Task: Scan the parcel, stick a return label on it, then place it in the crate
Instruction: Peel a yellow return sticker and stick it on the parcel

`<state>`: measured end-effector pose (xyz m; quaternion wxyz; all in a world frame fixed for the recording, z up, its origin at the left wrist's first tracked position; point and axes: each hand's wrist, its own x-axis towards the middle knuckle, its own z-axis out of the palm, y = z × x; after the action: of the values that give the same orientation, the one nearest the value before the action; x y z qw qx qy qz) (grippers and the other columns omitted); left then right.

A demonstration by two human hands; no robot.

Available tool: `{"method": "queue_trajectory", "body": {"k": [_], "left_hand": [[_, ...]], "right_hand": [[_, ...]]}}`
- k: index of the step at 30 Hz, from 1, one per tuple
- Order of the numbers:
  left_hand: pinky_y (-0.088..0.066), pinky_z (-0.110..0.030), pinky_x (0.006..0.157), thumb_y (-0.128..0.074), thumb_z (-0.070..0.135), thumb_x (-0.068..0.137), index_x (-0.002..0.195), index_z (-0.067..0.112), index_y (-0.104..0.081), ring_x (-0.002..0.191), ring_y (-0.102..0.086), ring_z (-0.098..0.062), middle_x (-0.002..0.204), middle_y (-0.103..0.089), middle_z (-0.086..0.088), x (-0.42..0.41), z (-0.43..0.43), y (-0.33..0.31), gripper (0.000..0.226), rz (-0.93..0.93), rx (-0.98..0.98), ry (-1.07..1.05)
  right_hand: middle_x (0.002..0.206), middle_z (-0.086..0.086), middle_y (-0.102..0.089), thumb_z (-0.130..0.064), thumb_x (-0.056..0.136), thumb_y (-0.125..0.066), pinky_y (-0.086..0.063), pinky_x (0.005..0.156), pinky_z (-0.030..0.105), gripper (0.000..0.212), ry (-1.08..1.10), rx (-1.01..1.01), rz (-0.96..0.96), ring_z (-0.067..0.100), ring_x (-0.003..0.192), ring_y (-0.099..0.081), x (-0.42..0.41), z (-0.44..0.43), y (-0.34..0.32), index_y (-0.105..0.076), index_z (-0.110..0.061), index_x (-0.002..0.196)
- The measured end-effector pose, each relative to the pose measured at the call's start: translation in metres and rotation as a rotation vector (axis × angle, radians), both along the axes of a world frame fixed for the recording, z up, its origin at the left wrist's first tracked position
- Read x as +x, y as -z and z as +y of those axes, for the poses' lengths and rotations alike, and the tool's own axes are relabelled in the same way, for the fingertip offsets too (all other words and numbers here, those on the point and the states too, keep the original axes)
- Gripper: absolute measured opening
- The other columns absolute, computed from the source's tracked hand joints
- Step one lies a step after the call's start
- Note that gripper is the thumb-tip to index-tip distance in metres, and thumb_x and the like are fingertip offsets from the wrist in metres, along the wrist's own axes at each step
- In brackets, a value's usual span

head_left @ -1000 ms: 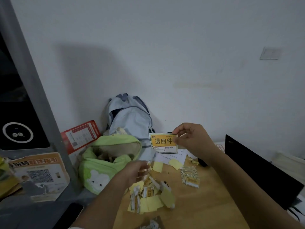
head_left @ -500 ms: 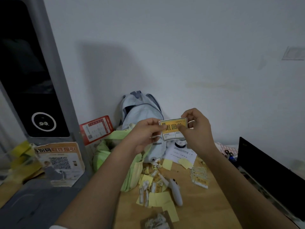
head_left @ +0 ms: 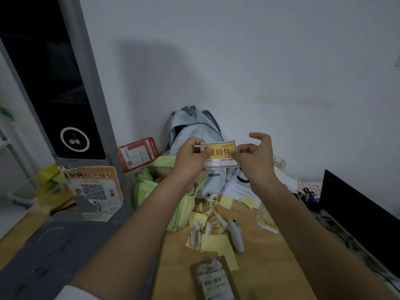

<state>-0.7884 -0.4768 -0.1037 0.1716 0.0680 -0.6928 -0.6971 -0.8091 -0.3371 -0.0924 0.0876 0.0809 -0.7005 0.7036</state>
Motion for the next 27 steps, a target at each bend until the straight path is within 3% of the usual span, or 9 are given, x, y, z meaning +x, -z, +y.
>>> {"method": "queue_trajectory", "body": {"k": [5, 10, 12, 14, 16, 20, 27], "left_hand": [[-0.054, -0.036, 0.077, -0.064, 0.001, 0.084, 0.085, 0.025, -0.055, 0.084, -0.061, -0.021, 0.091, -0.060, 0.003, 0.013, 0.003, 0.022, 0.026, 0.032, -0.105, -0.067], [-0.053, -0.033, 0.081, -0.066, 0.003, 0.084, 0.109, 0.012, -0.061, 0.091, -0.060, -0.018, 0.094, -0.061, 0.004, 0.019, 0.000, 0.054, 0.028, -0.097, -0.110, -0.103], [-0.051, -0.027, 0.070, -0.067, 0.007, 0.084, 0.101, 0.016, -0.061, 0.081, -0.058, -0.013, 0.087, -0.058, 0.008, 0.024, -0.001, 0.068, 0.020, -0.124, -0.148, -0.138], [-0.051, -0.033, 0.066, -0.066, 0.011, 0.085, 0.093, 0.018, -0.059, 0.074, -0.056, -0.016, 0.084, -0.057, 0.003, 0.028, -0.002, 0.083, 0.012, -0.156, -0.173, -0.185], [-0.053, -0.041, 0.071, -0.067, 0.019, 0.086, 0.090, 0.016, -0.060, 0.074, -0.057, -0.022, 0.080, -0.057, 0.000, 0.031, -0.002, 0.096, 0.009, -0.191, -0.162, -0.232], [-0.044, -0.037, 0.060, -0.067, 0.024, 0.085, 0.084, 0.010, -0.062, 0.060, -0.050, -0.020, 0.068, -0.056, -0.002, 0.039, -0.002, 0.117, 0.014, -0.244, -0.136, -0.264], [-0.055, -0.048, 0.077, -0.065, 0.013, 0.085, 0.073, 0.024, -0.056, 0.070, -0.054, -0.023, 0.070, -0.055, -0.001, 0.043, -0.001, 0.159, 0.018, -0.401, -0.088, -0.210]], "right_hand": [[0.070, -0.002, -0.059, 0.006, 0.076, -0.071, -0.045, 0.063, 0.027, 0.054, 0.018, 0.018, -0.017, 0.010, 0.062, -0.055, 0.001, -0.004, 0.021, -0.039, -0.019, 0.112], [0.069, 0.001, -0.058, 0.008, 0.077, -0.070, -0.046, 0.062, 0.024, 0.050, -0.002, 0.071, -0.025, 0.011, 0.062, -0.056, 0.001, -0.008, 0.043, -0.043, -0.015, 0.112], [0.069, 0.001, -0.059, 0.006, 0.076, -0.070, -0.050, 0.069, 0.029, 0.047, -0.002, 0.142, -0.018, 0.014, 0.065, -0.058, 0.001, -0.011, 0.056, -0.045, -0.014, 0.110], [0.069, 0.003, -0.060, 0.005, 0.075, -0.072, -0.051, 0.073, 0.032, 0.046, -0.007, 0.185, -0.037, 0.018, 0.069, -0.060, 0.002, -0.014, 0.071, -0.048, -0.014, 0.109], [0.070, 0.004, -0.060, 0.002, 0.075, -0.073, -0.049, 0.069, 0.027, 0.044, -0.013, 0.211, -0.067, 0.018, 0.069, -0.059, 0.004, -0.016, 0.085, -0.048, -0.016, 0.106], [0.071, 0.004, -0.059, 0.000, 0.076, -0.074, -0.043, 0.058, 0.020, 0.046, -0.035, 0.291, -0.105, 0.012, 0.065, -0.057, 0.011, -0.019, 0.112, -0.046, -0.017, 0.109], [0.070, 0.001, -0.055, 0.003, 0.075, -0.071, -0.045, 0.062, 0.027, 0.051, -0.037, 0.395, -0.205, 0.017, 0.066, -0.055, 0.019, -0.018, 0.159, -0.047, -0.009, 0.119]]}}
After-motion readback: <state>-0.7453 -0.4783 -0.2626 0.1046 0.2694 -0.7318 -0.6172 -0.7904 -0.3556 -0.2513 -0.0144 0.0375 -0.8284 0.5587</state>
